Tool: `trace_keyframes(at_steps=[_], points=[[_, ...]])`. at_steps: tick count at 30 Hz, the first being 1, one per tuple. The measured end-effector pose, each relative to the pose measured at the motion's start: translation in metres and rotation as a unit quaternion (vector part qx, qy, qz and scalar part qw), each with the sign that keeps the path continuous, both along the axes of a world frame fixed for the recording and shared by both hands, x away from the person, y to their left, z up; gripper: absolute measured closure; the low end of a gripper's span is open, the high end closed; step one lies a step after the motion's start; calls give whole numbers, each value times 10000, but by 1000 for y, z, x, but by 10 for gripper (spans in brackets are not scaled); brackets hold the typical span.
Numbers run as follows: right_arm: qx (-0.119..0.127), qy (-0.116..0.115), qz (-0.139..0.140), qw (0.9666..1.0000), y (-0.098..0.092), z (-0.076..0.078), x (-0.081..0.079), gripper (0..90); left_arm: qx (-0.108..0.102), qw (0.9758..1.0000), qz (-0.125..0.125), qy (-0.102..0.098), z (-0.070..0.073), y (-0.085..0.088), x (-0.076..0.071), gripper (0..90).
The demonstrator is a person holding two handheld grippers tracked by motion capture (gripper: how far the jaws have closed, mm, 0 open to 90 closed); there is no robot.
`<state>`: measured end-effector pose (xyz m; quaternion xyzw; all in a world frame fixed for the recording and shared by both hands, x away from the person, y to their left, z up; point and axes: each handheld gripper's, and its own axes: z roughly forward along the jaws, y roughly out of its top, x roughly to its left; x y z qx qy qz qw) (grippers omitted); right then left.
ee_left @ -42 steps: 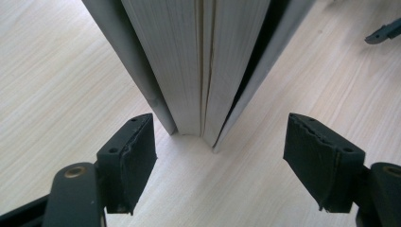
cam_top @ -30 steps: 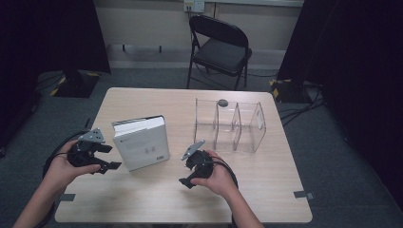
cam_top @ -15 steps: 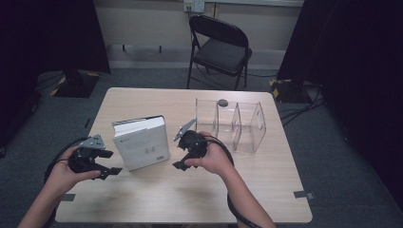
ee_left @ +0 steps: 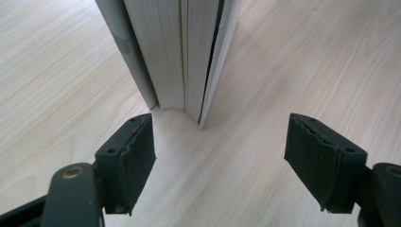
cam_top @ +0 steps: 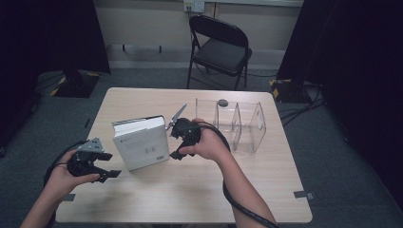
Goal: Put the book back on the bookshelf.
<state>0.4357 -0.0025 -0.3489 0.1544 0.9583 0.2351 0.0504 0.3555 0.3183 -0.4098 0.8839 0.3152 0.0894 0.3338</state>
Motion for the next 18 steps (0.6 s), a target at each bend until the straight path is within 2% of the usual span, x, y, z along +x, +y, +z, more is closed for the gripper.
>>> trace_keyframes(at_steps=[5, 10, 16, 18], points=[[-12, -91, 74, 9999, 4, 14, 2, 169, 15, 10000, -3, 66, -6, 0, -2, 249], [-31, -142, 127, 9998, 10, 24, 4, 167, 13, 10000, -40, 35, -12, -1, -3, 248], [155, -139, 163, 9997, 14, 34, 11, 166, -24, 9999, -12, 112, -18, -2, -4, 249], [97, -201, 148, 9996, 16, 37, 13, 166, -56, 9999, -5, 113, -19, -2, -4, 248]])
